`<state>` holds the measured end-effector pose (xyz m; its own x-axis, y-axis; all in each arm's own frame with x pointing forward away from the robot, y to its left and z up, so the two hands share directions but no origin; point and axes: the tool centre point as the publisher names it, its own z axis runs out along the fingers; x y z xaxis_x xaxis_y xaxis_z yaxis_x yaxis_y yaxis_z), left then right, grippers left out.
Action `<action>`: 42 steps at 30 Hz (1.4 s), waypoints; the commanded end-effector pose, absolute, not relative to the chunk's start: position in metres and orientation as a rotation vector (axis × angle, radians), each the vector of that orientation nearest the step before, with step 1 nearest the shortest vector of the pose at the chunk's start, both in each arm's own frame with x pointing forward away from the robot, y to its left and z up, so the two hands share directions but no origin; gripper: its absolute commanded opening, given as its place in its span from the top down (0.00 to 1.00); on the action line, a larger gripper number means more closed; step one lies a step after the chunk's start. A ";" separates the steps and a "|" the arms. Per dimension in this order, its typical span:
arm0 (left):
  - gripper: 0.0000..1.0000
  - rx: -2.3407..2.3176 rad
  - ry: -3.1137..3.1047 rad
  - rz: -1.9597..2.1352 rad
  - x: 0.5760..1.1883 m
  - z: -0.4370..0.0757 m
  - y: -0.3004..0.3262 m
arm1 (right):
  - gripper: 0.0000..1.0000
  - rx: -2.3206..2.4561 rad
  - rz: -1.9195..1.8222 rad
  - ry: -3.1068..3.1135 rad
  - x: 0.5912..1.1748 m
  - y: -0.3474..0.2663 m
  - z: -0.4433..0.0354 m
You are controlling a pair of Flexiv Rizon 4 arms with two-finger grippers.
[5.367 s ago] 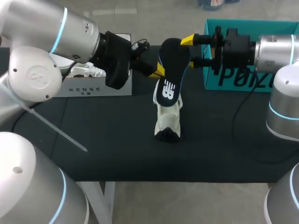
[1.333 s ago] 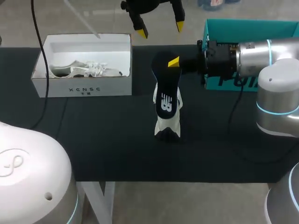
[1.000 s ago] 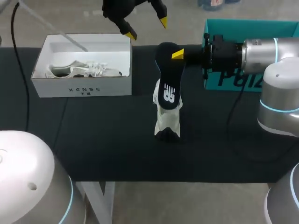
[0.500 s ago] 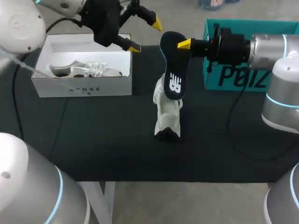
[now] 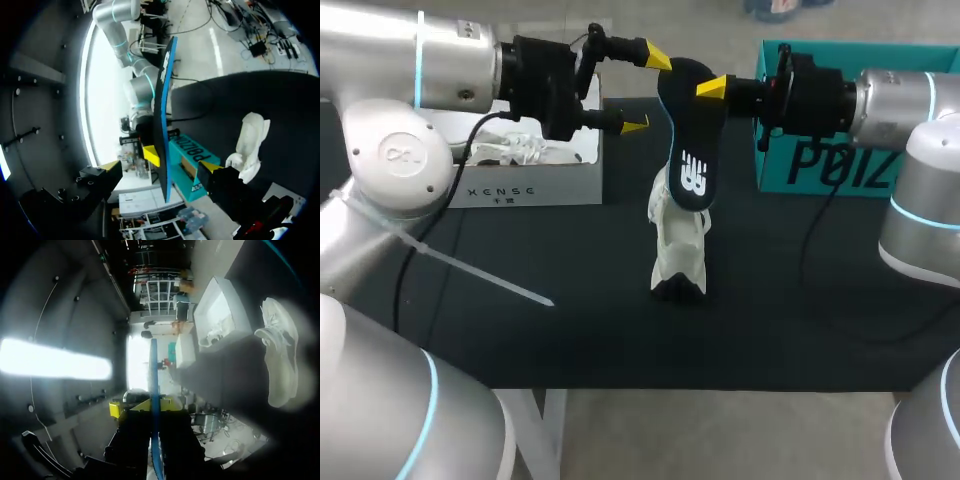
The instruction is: Take the shoe out of the shoebox, open the shoe tongue, remove and reinsert the insole, then place the shoe into the shoebox
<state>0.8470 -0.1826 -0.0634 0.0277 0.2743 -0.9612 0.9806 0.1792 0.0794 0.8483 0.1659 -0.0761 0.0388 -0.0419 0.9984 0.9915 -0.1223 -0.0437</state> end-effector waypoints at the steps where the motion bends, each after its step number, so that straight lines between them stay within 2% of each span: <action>1: 0.00 1.165 1.299 -0.975 0.851 -0.070 -0.194 | 1.00 -1.290 -1.288 -1.076 0.844 0.171 -0.078; 2: 0.00 1.162 1.297 -0.980 0.851 -0.071 -0.196 | 1.00 -1.289 -1.287 -1.073 0.844 0.172 -0.078; 4: 0.09 1.157 1.287 -0.989 0.850 -0.073 -0.200 | 1.00 -1.293 -1.289 -1.072 0.843 0.173 -0.078; 6: 0.29 1.141 1.280 -0.999 0.851 -0.075 -0.204 | 1.00 -1.293 -1.290 -1.072 0.842 0.174 -0.078; 9: 0.51 1.111 1.273 -1.000 0.854 -0.078 -0.209 | 1.00 -1.285 -1.287 -1.073 0.839 0.176 -0.075; 13: 0.57 1.107 1.268 -1.004 0.856 -0.082 -0.215 | 1.00 -1.287 -1.278 -1.089 0.835 0.177 -0.074; 14: 0.63 1.105 1.266 -1.008 0.855 -0.082 -0.217 | 1.00 -1.290 -1.276 -1.090 0.835 0.177 -0.075; 16: 0.65 1.104 1.259 -1.019 0.853 -0.083 -0.220 | 1.00 -1.294 -1.273 -1.090 0.835 0.178 -0.076; 17: 0.88 1.103 1.259 -1.020 0.853 -0.083 -0.220 | 1.00 -1.295 -1.273 -1.090 0.835 0.178 -0.076; 18: 1.00 1.105 1.258 -1.021 0.852 -0.083 -0.221 | 1.00 -1.295 -1.273 -1.089 0.835 0.178 -0.076; 31: 1.00 1.113 1.264 -1.028 0.850 -0.088 -0.219 | 1.00 -1.293 -1.273 -1.090 0.838 0.175 -0.076; 32: 1.00 1.115 1.264 -1.029 0.850 -0.088 -0.218 | 0.96 -1.292 -1.272 -1.090 0.838 0.175 -0.076; 33: 1.00 1.117 1.265 -1.030 0.849 -0.088 -0.218 | 0.78 -1.291 -1.270 -1.090 0.838 0.175 -0.076; 34: 1.00 1.119 1.265 -1.030 0.849 -0.088 -0.217 | 0.54 -1.292 -1.266 -1.091 0.839 0.175 -0.076; 35: 1.00 1.126 1.267 -1.029 0.848 -0.088 -0.217 | 0.00 -1.295 -1.259 -1.092 0.839 0.174 -0.077; 42: 1.00 1.135 1.308 -1.041 0.845 -0.095 -0.209 | 0.00 -1.389 -1.199 -1.174 0.845 0.148 -0.098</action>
